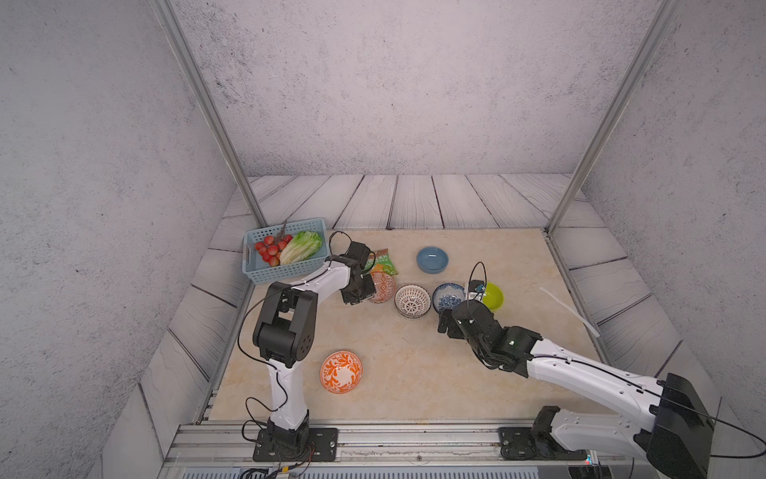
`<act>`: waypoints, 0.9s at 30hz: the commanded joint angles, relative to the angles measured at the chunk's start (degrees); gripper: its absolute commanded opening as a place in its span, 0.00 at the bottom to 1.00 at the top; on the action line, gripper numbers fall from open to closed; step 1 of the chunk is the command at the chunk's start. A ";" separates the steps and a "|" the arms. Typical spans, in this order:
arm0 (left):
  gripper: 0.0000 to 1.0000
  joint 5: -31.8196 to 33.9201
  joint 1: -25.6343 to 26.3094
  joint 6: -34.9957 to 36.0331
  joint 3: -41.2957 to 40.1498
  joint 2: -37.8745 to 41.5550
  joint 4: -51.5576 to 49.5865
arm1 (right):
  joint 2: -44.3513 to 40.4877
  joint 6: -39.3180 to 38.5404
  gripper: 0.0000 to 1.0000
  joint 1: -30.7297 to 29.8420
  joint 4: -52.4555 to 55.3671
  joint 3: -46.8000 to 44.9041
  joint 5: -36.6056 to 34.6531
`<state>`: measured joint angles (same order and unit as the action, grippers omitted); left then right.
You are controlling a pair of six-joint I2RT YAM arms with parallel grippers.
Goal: Stack the bowls
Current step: Pick up the bowl from the center of the board.
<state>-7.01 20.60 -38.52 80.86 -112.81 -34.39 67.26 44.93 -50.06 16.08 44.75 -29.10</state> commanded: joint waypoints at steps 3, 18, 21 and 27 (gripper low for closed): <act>0.15 -0.33 -1.48 -0.67 -1.25 2.15 -0.24 | 0.11 -0.54 0.98 0.10 1.07 1.57 -1.04; 0.00 -5.76 -3.71 -1.45 -10.64 20.42 -4.92 | -3.15 0.41 0.98 0.13 0.48 -0.49 -1.31; 0.00 -5.79 -2.07 -0.12 -14.18 24.08 -4.83 | -3.85 0.68 0.97 0.14 0.59 -0.87 -1.38; 0.00 -4.32 4.25 -1.50 -19.49 28.93 -4.50 | -5.64 1.85 0.98 0.08 0.48 -2.02 -2.45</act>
<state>-10.85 22.44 -39.70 62.65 -86.06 -38.89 63.07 45.71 -50.06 15.97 43.70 -29.56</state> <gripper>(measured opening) 0.087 0.982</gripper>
